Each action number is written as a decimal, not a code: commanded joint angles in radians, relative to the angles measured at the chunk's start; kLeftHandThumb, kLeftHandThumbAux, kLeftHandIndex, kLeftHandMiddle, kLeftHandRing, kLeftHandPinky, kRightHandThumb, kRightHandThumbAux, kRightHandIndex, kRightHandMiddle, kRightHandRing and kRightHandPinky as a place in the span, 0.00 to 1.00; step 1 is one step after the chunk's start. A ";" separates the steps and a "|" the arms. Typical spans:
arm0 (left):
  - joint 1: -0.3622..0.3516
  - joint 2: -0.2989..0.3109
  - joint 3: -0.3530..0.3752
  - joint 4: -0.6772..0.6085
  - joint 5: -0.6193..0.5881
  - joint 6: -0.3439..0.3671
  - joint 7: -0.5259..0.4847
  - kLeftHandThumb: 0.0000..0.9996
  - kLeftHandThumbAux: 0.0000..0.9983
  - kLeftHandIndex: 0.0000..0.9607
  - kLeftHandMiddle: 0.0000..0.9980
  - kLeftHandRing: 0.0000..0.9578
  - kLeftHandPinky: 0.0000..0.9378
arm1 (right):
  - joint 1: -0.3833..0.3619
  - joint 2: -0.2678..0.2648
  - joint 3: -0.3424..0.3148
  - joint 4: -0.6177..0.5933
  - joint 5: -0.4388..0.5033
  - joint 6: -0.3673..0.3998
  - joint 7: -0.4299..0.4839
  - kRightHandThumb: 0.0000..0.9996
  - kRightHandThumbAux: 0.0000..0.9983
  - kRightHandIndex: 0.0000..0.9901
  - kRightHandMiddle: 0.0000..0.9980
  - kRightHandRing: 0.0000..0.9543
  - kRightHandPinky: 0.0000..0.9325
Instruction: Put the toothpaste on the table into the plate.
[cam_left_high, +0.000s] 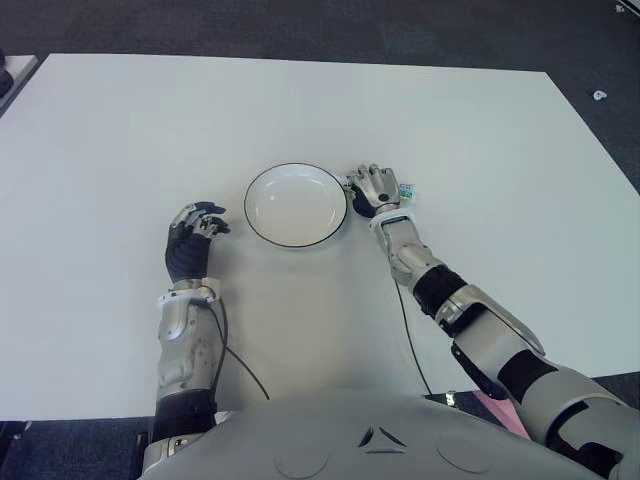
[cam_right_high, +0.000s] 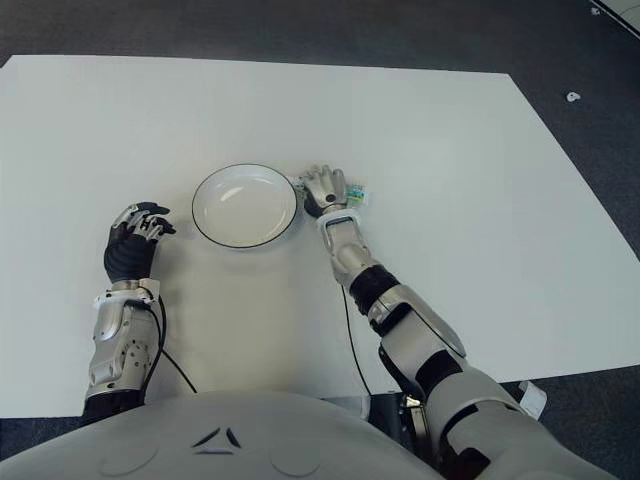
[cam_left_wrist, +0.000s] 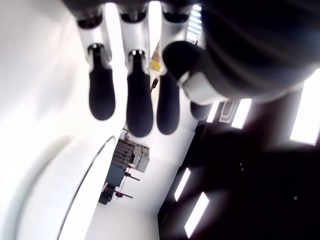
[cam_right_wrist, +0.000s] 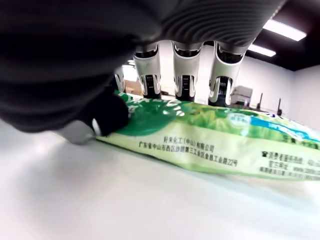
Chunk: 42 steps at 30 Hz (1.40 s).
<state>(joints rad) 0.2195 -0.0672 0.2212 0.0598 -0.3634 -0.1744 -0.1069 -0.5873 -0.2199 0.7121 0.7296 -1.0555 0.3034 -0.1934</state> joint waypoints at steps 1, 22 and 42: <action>0.040 -0.031 0.009 0.042 -0.008 0.058 0.035 0.84 0.68 0.44 0.48 0.60 0.58 | 0.123 -0.008 -0.014 0.109 0.097 -0.069 0.097 0.84 0.68 0.40 0.57 0.79 0.86; 0.043 -0.019 0.006 0.047 -0.019 0.039 0.012 0.84 0.67 0.45 0.47 0.60 0.57 | 0.076 -0.026 -0.132 0.062 0.224 -0.132 0.103 0.85 0.68 0.40 0.56 0.88 0.91; 0.045 -0.015 0.003 0.044 0.004 0.030 0.025 0.84 0.68 0.45 0.47 0.60 0.57 | 0.064 -0.028 -0.200 0.002 0.258 -0.137 -0.008 0.85 0.68 0.40 0.55 0.89 0.92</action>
<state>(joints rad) 0.2209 -0.0665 0.2215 0.0620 -0.3692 -0.1872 -0.1027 -0.5903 -0.2387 0.5127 0.7026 -0.8198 0.1608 -0.2218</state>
